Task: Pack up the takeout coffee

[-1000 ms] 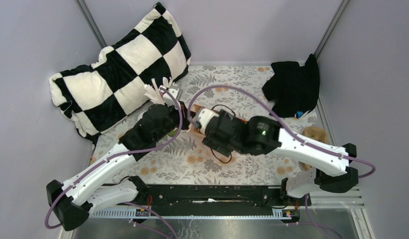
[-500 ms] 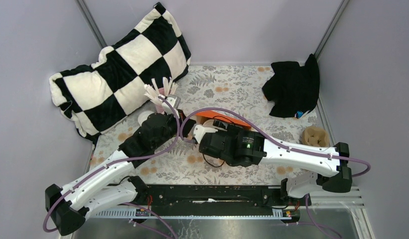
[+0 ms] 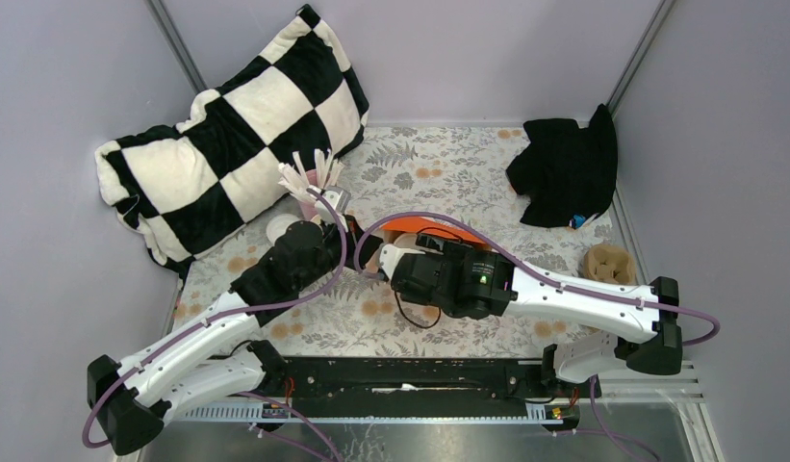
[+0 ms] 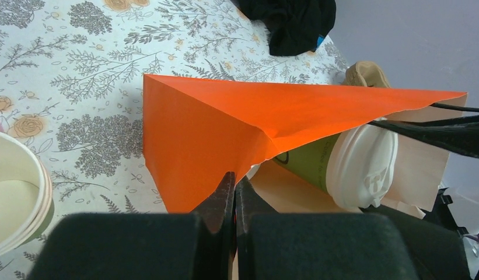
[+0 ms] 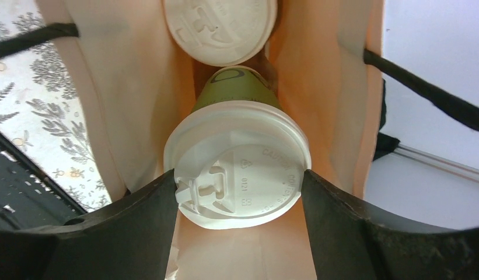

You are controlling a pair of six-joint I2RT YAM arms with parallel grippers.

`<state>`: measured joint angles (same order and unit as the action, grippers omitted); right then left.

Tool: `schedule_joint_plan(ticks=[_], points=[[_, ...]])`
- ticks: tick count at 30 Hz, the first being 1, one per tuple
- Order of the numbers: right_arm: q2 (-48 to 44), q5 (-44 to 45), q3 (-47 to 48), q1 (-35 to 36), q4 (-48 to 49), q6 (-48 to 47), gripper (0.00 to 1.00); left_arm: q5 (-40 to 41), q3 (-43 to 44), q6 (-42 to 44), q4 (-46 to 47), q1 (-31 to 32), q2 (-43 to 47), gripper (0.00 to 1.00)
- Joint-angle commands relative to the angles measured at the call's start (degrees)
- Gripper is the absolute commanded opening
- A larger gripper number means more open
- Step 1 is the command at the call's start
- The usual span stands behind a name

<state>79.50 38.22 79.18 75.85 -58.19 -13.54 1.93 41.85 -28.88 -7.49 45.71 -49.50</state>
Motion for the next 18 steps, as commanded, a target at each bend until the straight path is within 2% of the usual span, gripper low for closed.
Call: schedule_joint_plan(ticks=[1, 7, 18], points=[[-0.8, -6.12, -0.71, -0.27, 2.15, -0.04, 0.73, -1.67, -0.01, -2.65, 0.6, 0.49, 1.19, 0.0], [0.75, -5.86, -2.32, -0.78, 3.83, -0.44, 0.73, -4.13, -1.86, -4.26, 0.37, 0.93, 1.24, 0.0], [-2.14, -2.28, -2.74, -5.09, -0.61, 0.93, 0.71, -4.99, -1.94, -2.65, -1.87, 1.22, 2.0, 0.0]])
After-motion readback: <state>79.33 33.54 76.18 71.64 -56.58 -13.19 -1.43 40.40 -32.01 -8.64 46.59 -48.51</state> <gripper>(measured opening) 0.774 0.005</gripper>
